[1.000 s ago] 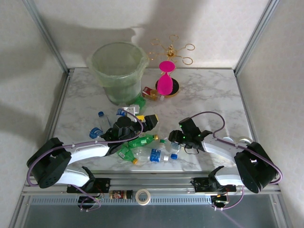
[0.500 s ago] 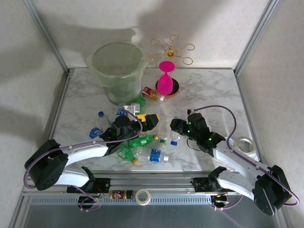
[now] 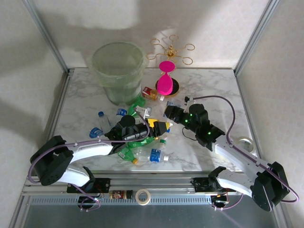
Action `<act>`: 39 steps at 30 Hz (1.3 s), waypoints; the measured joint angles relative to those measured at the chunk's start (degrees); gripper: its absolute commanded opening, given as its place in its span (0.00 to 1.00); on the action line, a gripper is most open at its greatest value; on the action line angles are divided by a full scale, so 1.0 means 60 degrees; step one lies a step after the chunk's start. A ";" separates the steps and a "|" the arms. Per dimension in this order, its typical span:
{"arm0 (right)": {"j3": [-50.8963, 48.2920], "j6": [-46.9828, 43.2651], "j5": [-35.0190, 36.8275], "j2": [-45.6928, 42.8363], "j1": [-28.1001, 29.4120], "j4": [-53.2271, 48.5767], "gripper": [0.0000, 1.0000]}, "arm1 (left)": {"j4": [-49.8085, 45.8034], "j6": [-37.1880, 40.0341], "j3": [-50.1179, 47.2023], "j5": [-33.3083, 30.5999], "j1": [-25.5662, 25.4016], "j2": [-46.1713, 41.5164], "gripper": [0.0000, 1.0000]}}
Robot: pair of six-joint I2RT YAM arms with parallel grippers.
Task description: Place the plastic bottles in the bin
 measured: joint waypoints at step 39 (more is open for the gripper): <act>0.0991 -0.0215 0.0124 0.0849 -0.0025 -0.0098 0.99 | -0.0831 0.0754 0.0036 -0.0954 0.0248 -0.0299 0.17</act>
